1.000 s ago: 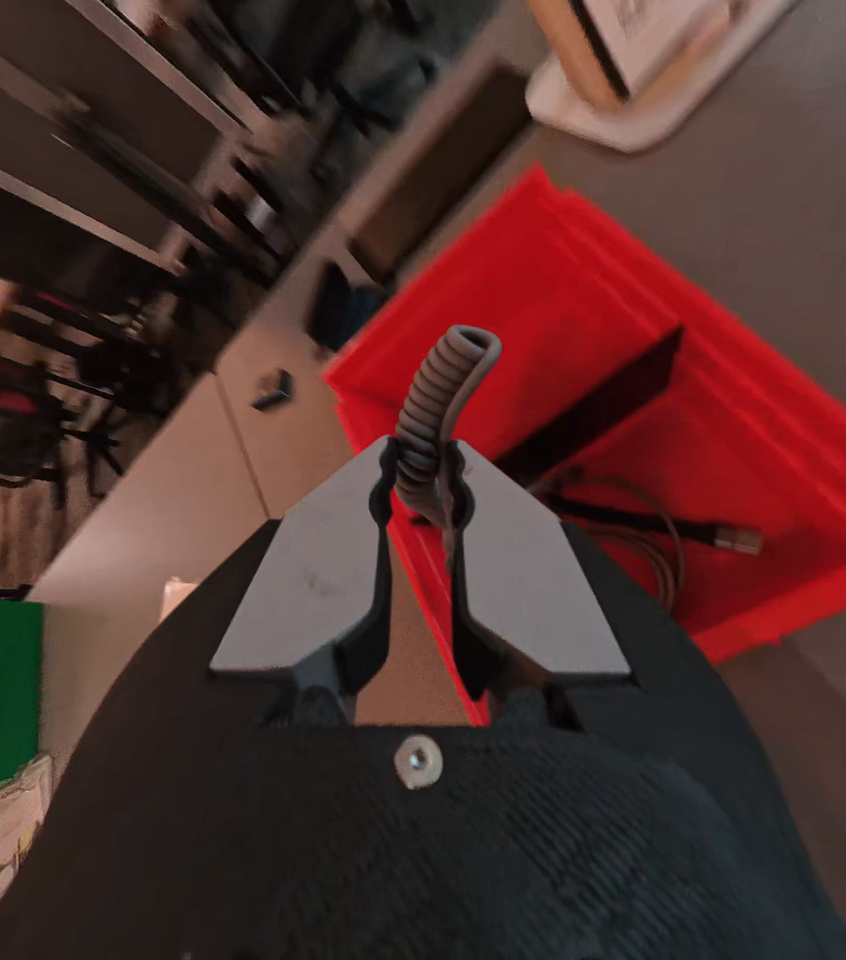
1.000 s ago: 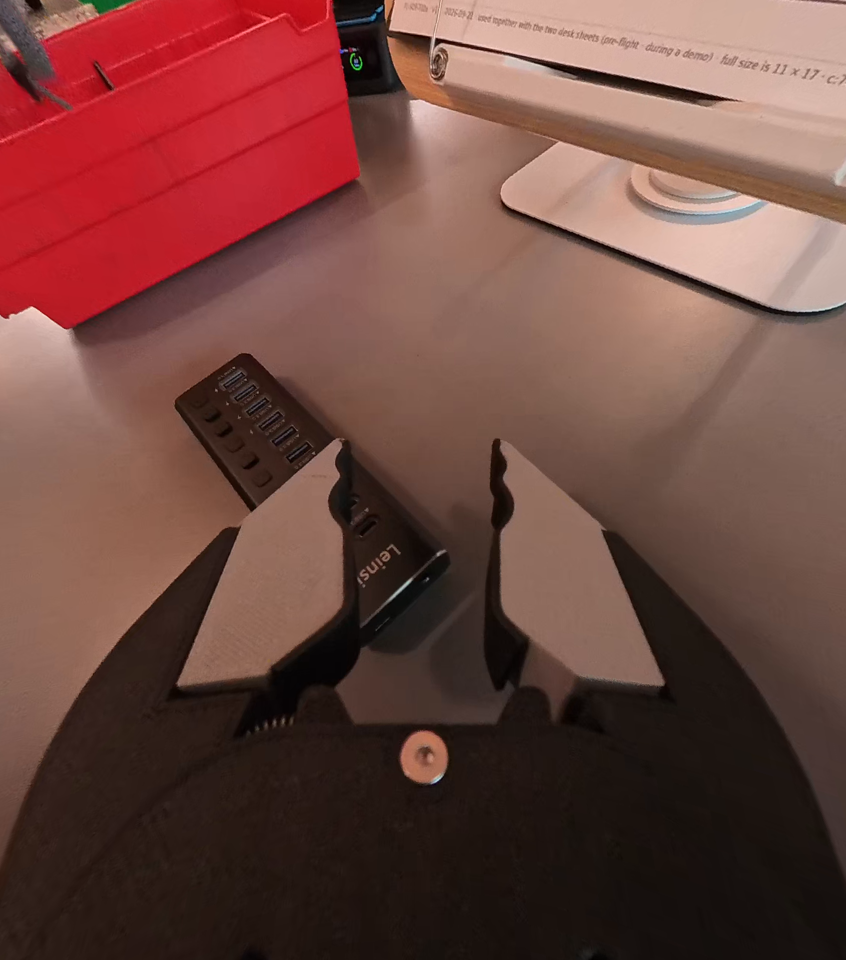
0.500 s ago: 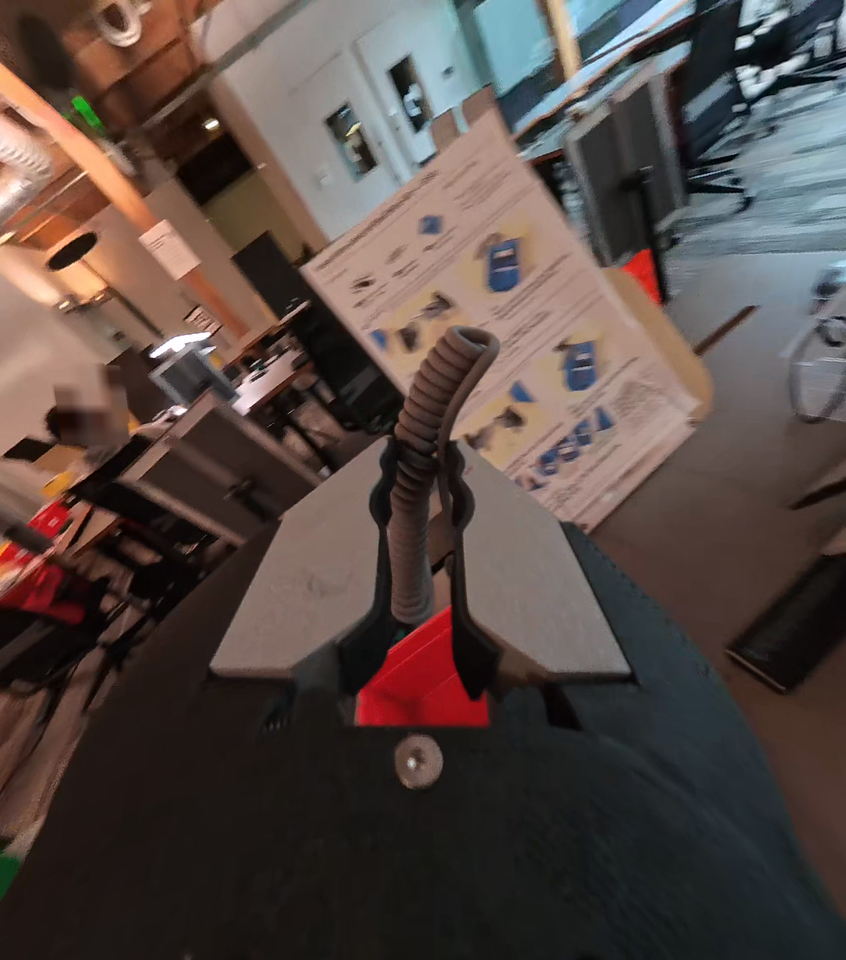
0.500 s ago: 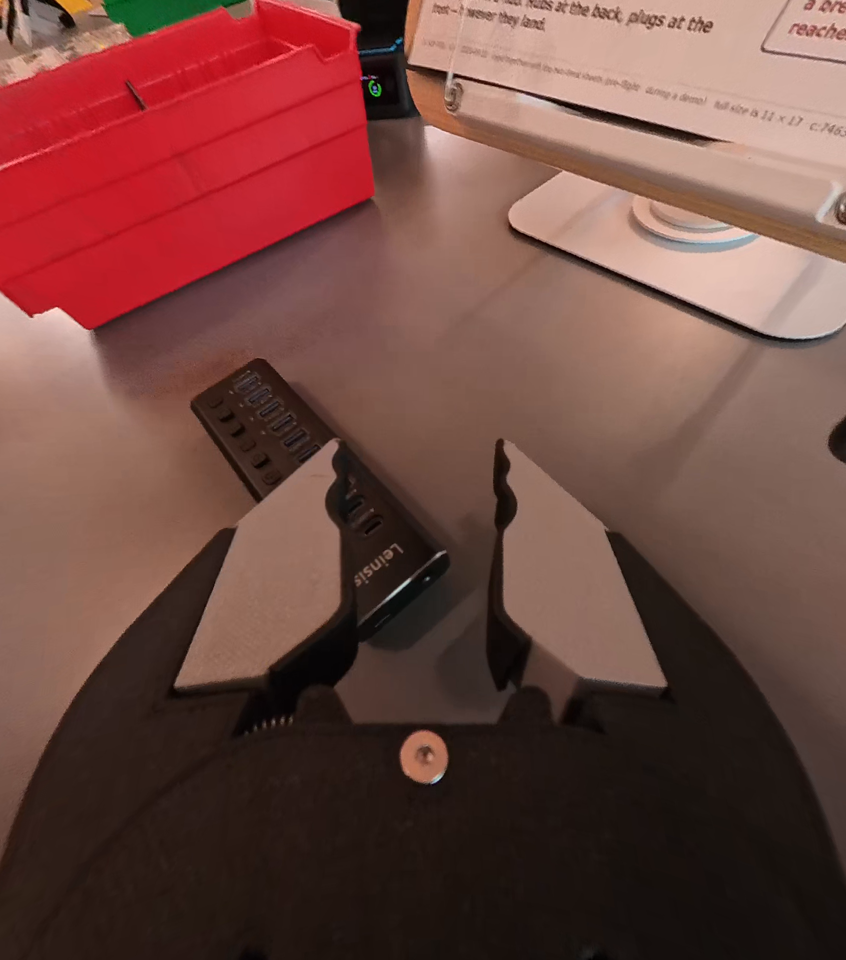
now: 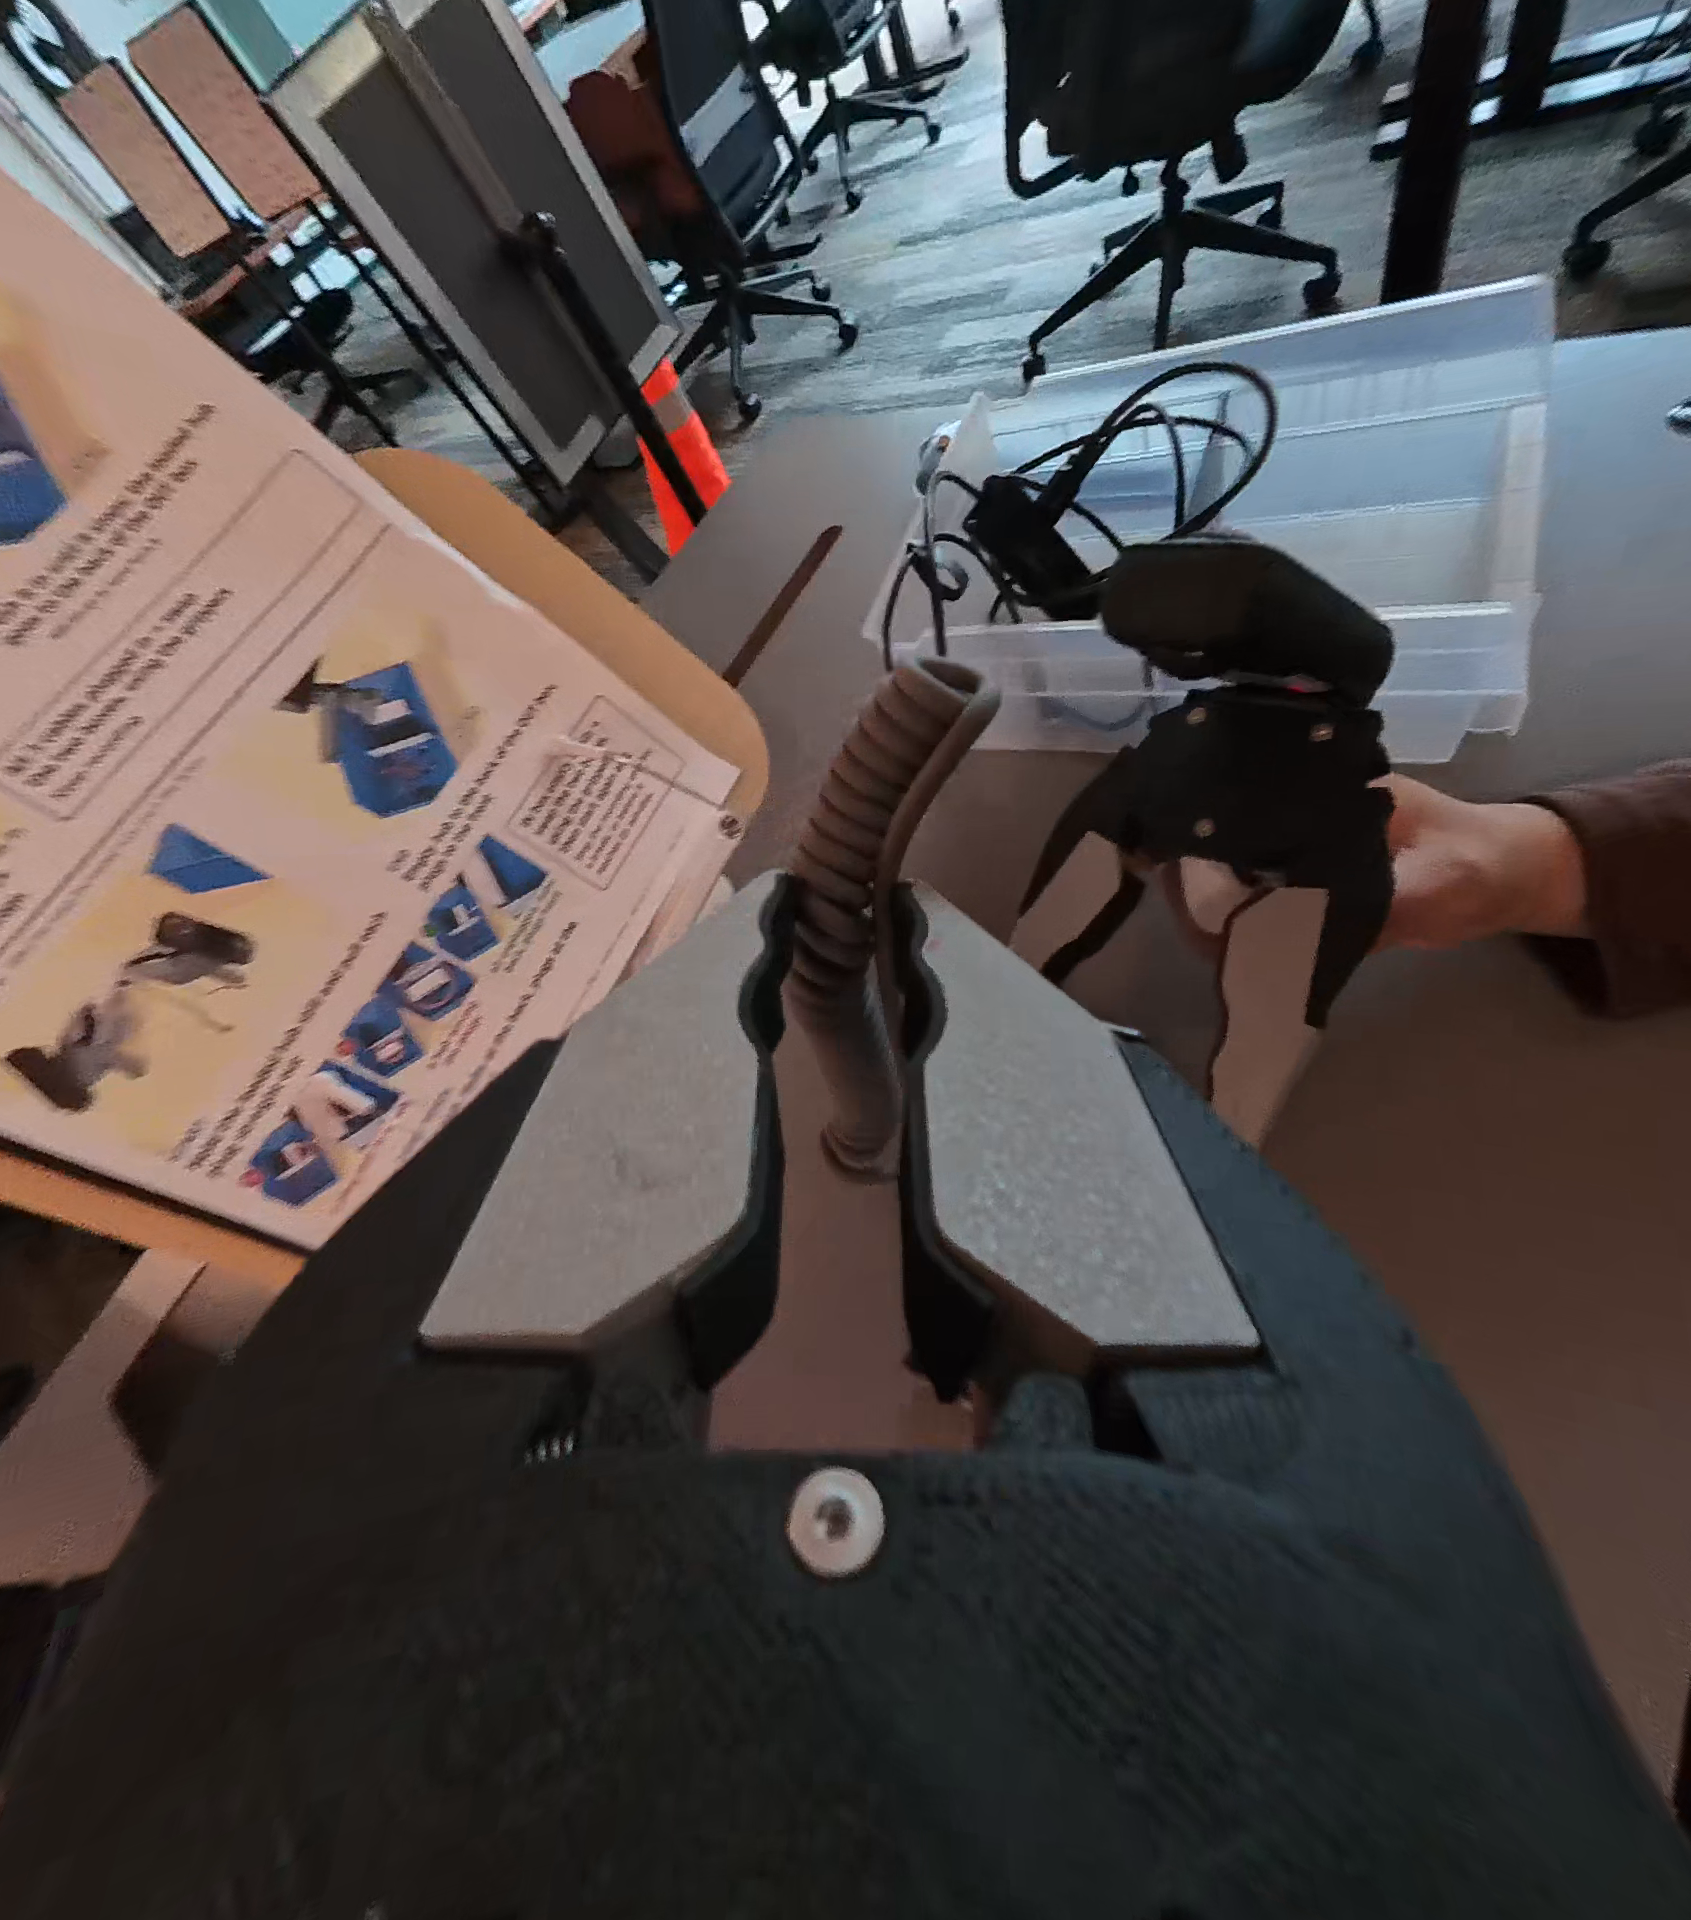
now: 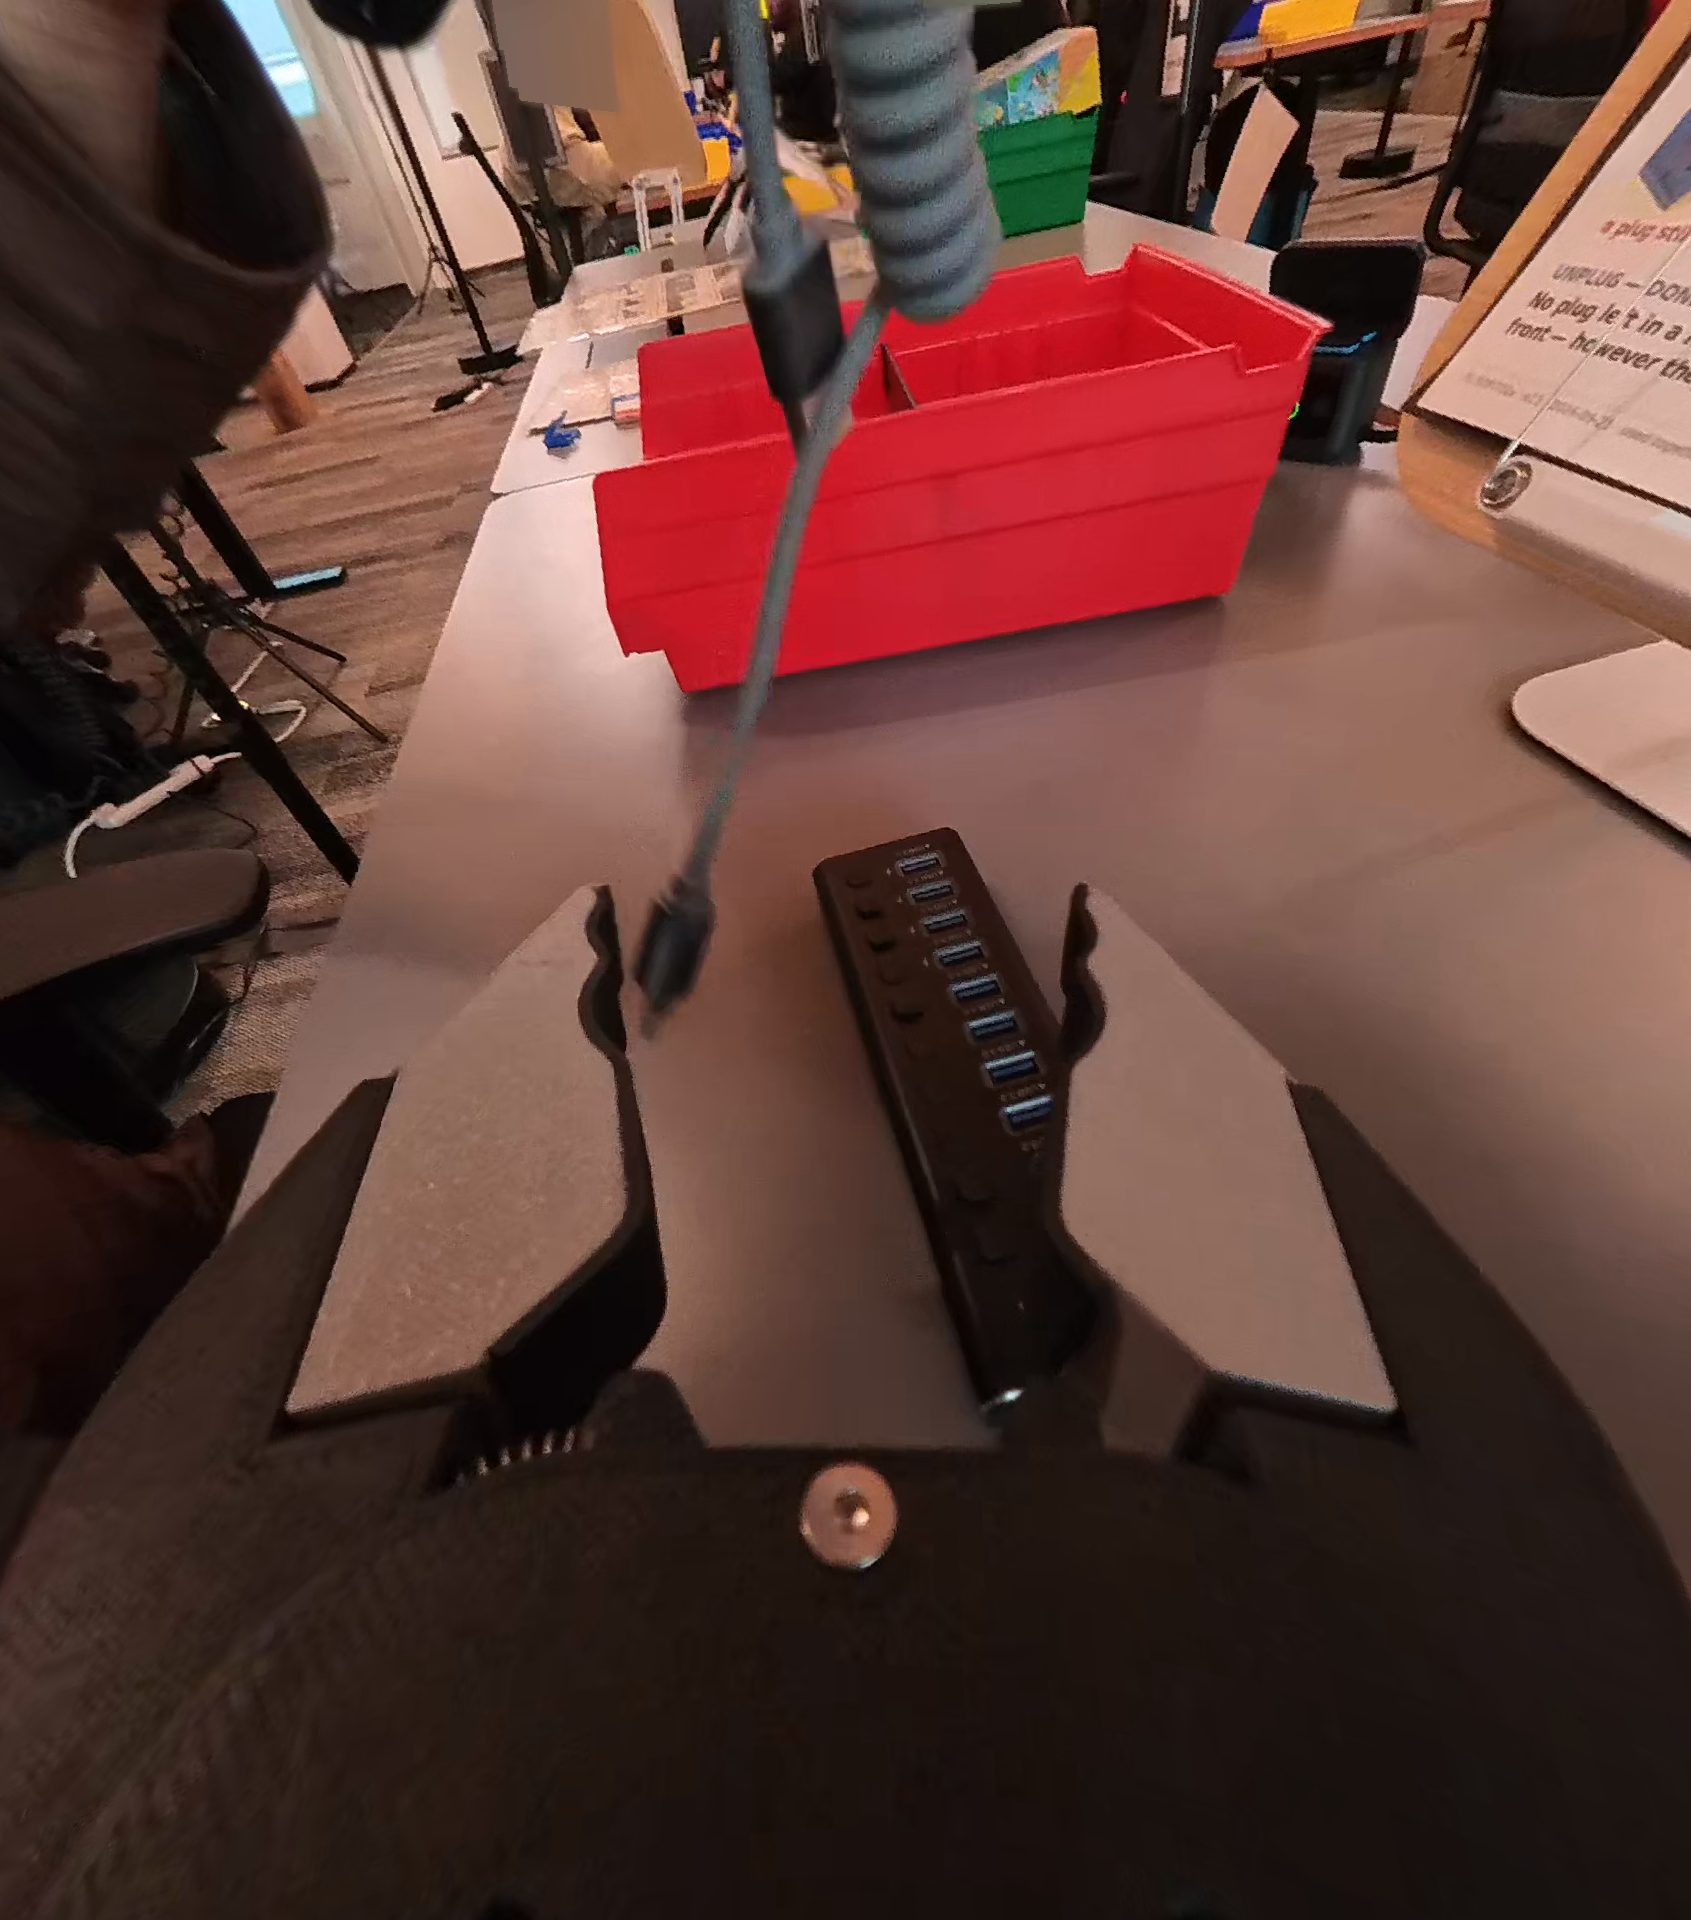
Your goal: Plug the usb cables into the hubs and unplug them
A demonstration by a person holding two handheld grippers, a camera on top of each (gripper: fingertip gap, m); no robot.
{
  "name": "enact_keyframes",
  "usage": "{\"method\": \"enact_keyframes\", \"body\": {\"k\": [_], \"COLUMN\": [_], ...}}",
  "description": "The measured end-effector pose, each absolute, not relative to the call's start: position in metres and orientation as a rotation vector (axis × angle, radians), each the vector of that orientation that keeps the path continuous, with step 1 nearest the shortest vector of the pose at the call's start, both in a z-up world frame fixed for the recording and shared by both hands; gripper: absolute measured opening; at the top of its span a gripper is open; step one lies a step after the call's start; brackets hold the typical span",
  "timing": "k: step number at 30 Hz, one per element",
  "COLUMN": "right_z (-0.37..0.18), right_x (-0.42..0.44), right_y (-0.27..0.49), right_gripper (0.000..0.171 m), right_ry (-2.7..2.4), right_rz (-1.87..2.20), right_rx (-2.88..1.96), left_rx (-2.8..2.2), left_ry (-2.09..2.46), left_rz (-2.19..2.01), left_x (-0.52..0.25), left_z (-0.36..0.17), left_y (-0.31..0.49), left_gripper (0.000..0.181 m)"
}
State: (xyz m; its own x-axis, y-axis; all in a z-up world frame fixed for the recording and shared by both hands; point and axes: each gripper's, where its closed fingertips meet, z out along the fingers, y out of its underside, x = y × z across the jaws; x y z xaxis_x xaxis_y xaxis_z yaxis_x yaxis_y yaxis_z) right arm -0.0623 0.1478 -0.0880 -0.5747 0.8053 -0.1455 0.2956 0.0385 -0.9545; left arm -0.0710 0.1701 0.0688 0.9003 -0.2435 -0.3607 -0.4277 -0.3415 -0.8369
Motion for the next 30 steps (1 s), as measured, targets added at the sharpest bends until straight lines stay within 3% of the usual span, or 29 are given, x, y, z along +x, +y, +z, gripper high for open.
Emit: {"method": "enact_keyframes", "body": {"k": [6,9,11,18,21,23,30], "right_z": [-0.09,-0.104,-0.114,-0.115,-0.099,-0.084,-0.052], "right_x": [-0.062,-0.065,-0.067,-0.067,-0.07,-0.067,-0.053], "right_y": [0.145,0.151,0.155,0.148,0.157,0.162,0.161], "right_gripper": [0.09,0.056,0.046,0.045,0.071,0.076,0.06], "right_ry": [-1.916,-1.95,-1.966,-1.984,-1.874,-1.796,-1.716], "right_rz": [1.567,1.472,1.419,1.474,1.486,1.527,1.604], "right_rx": [-1.107,-1.174,-1.217,-1.22,-1.202,-1.169,-1.031], "left_rx": [-1.935,-1.929,-1.922,-1.924,-1.934,-1.943,-1.853], "left_ry": [0.49,0.474,0.47,0.492,0.525,0.578,0.897], "left_rz": [0.147,0.14,0.121,0.077,0.084,0.063,0.008], "left_x": [-0.068,-0.072,-0.072,-0.065,-0.063,-0.057,-0.022], "left_z": [0.06,0.057,0.057,0.055,0.05,0.044,0.032], "left_y": [0.188,0.194,0.196,0.198,0.197,0.195,0.192], "left_gripper": [0.017,0.017,0.017,0.017,0.017,0.017,0.017]}}
